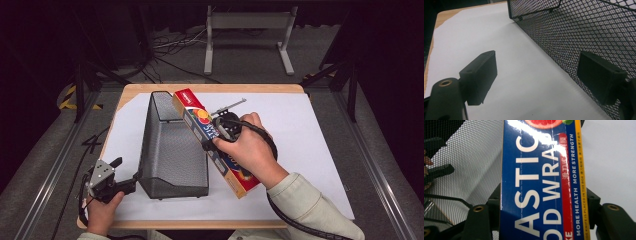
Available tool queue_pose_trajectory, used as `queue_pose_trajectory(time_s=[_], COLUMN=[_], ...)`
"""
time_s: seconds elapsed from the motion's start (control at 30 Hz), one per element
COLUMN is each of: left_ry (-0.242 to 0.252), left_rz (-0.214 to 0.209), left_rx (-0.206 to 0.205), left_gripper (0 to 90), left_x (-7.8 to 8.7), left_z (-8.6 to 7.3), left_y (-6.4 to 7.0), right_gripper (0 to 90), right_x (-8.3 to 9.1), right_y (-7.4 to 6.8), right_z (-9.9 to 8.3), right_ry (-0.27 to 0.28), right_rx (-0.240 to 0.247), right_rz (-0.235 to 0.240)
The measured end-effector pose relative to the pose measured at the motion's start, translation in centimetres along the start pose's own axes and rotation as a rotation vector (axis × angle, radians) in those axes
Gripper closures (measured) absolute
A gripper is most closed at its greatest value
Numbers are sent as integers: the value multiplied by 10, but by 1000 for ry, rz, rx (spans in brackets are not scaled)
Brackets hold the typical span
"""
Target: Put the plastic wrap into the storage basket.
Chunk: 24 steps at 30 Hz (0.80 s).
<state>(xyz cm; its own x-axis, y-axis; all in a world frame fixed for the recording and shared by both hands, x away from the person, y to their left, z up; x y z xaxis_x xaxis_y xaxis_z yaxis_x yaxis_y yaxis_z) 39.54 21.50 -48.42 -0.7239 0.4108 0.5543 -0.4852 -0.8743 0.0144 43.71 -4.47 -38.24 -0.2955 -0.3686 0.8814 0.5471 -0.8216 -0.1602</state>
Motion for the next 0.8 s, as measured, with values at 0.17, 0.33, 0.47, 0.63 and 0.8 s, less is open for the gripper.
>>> queue_pose_trajectory(time_s=[0.17,0.33,0.47,0.63,0.8], left_ry=[2,4,6,5,6], left_rz=[-1,-2,-2,-3,-4], left_rx=[0,1,1,1,2], left_gripper=[175,175,175,175,174], left_x=[0,0,0,0,0], left_z=[0,0,1,0,0], left_y=[0,0,0,0,0], right_gripper=[396,395,394,393,390], right_x=[-8,-17,-28,-40,-48], right_y=[-11,-20,-23,-23,-23], right_z=[2,2,5,8,10], right_ry=[-10,-25,-29,-37,-44], right_rx=[9,3,-19,-24,-31], right_rz=[8,10,11,11,11])
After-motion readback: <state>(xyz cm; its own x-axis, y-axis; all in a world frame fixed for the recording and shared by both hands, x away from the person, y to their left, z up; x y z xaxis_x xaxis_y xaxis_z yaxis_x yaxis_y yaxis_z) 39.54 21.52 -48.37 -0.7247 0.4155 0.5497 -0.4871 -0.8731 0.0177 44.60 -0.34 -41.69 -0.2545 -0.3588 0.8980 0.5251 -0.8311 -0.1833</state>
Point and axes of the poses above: each handheld gripper's, and its own axes: x roughly backward along the jaws, z roughly out of its top, y roughly to its right, the point moved 10 cm from there along -x, roughly forward along the jaws, and after that the axes turned 8 degrees about -y, right-handed, at the moved point
